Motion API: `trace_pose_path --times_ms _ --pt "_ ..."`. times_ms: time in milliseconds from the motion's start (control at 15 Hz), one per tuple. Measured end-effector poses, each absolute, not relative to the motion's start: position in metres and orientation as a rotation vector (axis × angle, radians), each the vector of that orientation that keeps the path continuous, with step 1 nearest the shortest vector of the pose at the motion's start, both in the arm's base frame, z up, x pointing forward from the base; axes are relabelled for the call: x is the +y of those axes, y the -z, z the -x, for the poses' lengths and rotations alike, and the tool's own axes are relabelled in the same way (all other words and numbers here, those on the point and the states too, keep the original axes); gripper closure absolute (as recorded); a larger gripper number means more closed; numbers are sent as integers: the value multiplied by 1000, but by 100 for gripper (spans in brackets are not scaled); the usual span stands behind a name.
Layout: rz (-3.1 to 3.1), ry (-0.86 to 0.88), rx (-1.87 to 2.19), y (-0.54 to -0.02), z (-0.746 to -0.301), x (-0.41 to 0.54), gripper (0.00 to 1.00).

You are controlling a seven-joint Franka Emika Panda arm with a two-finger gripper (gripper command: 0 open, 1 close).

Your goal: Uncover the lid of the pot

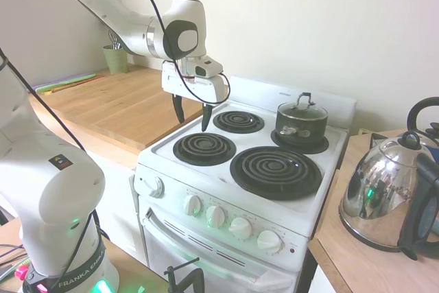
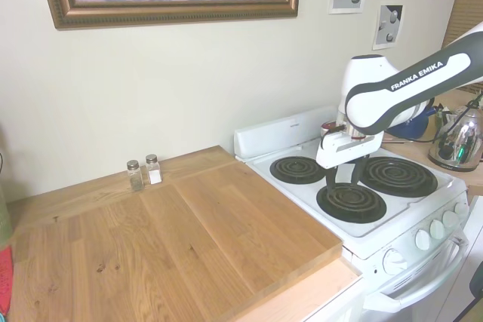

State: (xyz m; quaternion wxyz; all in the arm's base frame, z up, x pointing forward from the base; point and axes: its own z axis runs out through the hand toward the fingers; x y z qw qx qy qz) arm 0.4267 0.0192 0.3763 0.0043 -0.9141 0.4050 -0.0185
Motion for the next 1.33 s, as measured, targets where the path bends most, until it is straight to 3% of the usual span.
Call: trace_pose_path --times_ms 267,667,1000,1333 --pt "2841 83 1299 -384 -431 18 0" --pt "2732 180 1415 -442 -452 -25 0" --pt "2567 279 1572 -499 -465 -103 0" --pt "2403 319 1725 -513 -505 -182 0"
